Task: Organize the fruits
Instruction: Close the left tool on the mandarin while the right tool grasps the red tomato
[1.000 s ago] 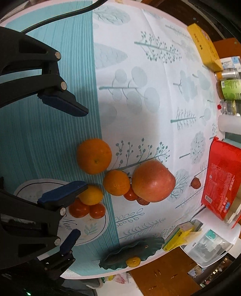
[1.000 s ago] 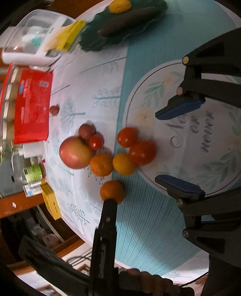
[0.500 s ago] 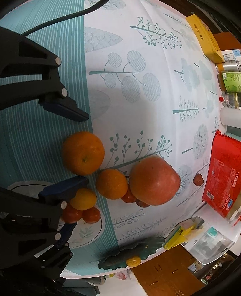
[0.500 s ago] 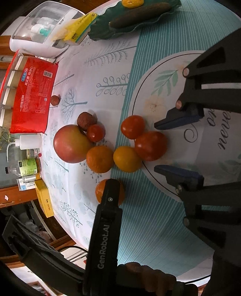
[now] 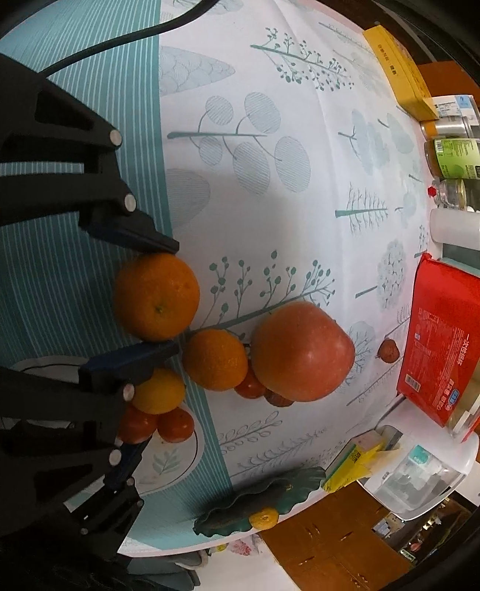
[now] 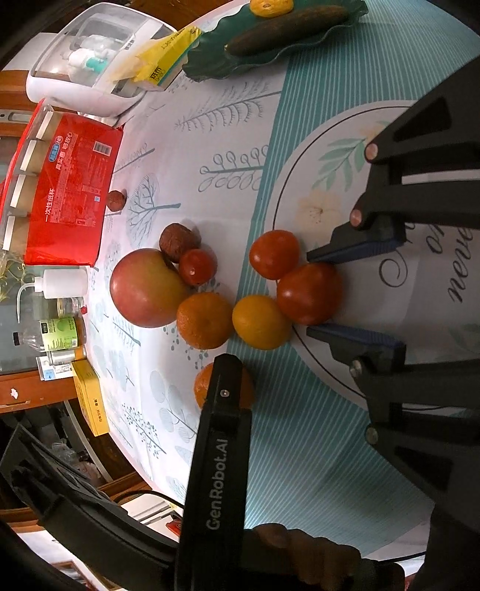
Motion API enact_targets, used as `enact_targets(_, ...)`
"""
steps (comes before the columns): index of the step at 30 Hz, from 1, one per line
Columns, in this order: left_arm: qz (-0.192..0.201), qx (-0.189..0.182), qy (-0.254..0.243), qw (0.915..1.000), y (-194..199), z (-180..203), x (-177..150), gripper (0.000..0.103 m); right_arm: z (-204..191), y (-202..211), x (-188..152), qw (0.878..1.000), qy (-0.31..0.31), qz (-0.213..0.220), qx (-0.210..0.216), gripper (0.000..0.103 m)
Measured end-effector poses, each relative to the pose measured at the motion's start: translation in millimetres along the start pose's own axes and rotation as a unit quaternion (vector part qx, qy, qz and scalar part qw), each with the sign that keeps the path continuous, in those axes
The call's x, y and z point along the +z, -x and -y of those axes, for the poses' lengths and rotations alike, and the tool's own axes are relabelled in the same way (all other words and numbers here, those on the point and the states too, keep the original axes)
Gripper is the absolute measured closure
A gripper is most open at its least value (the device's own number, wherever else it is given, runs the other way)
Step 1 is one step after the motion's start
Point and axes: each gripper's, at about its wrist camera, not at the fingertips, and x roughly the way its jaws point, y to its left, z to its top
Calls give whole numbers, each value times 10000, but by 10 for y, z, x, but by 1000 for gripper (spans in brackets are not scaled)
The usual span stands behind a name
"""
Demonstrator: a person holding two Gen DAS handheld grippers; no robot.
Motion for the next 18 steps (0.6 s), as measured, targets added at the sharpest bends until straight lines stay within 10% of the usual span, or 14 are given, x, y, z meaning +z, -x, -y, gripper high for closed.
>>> enact_targets(18, 95, 220, 77, 9997, 254, -11, -151, 58, -26, 116, -45, 9997, -105, 1, 205, 71)
